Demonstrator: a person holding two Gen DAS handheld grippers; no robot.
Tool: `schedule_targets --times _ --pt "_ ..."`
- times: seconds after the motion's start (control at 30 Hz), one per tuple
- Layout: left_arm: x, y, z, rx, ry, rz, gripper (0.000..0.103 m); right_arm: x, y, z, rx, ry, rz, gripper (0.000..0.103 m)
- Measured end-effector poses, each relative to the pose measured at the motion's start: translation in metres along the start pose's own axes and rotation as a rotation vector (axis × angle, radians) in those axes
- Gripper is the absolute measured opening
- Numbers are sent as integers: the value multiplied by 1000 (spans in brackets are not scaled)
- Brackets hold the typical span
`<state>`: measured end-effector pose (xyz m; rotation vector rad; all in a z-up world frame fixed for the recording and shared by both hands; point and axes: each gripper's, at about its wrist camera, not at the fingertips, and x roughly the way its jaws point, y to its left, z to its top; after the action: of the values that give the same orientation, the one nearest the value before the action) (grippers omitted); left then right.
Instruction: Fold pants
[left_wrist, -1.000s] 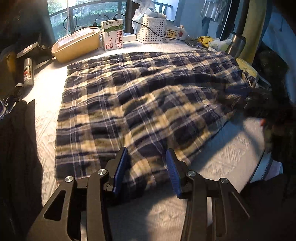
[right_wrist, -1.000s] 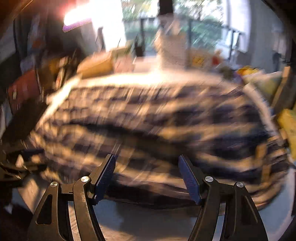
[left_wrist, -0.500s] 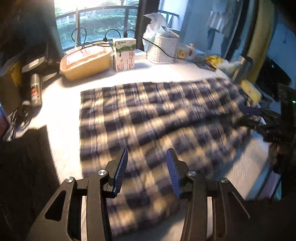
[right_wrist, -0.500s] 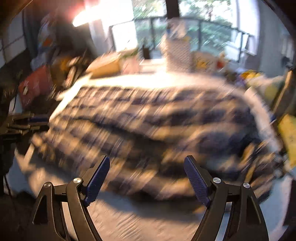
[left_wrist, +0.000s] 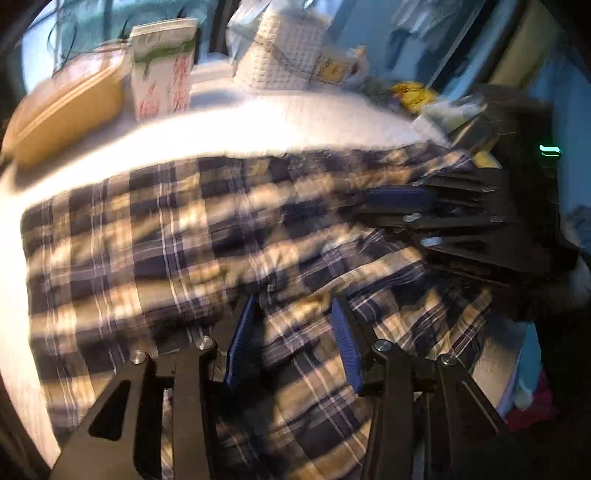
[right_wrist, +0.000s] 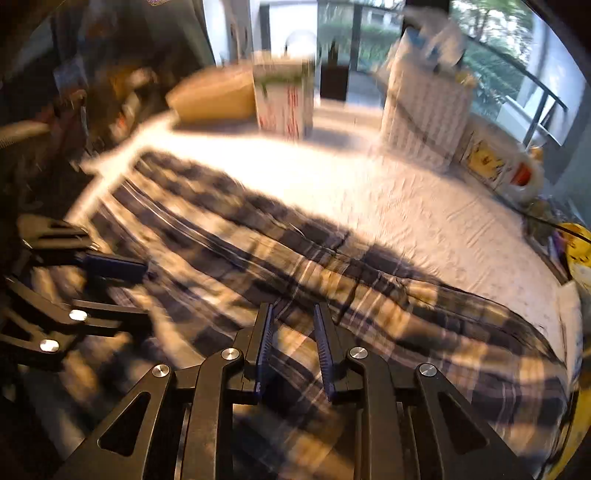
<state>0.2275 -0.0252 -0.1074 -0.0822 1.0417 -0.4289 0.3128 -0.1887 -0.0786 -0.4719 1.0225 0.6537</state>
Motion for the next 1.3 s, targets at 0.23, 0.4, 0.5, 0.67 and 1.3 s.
schedule_targets --times 0.23,0.4,0.5,0.67,1.3 --pt "-3 -10 -4 67 30 27 43 17 -17 27 8 -11 -37 20" --pt "-9 -13 -9 61 42 40 43 21 -35 39 60 -35 -89 20" --pt "-13 -8 -3 59 33 64 43 4 -48 40 132 -80 -134 20" --pt "0 6 17 33 34 67 43 -32 -21 19 105 -134 -22 21" --pt "-23 26 14 34 -57 200 43 -57 -2 -79 34 -73 -23 32"
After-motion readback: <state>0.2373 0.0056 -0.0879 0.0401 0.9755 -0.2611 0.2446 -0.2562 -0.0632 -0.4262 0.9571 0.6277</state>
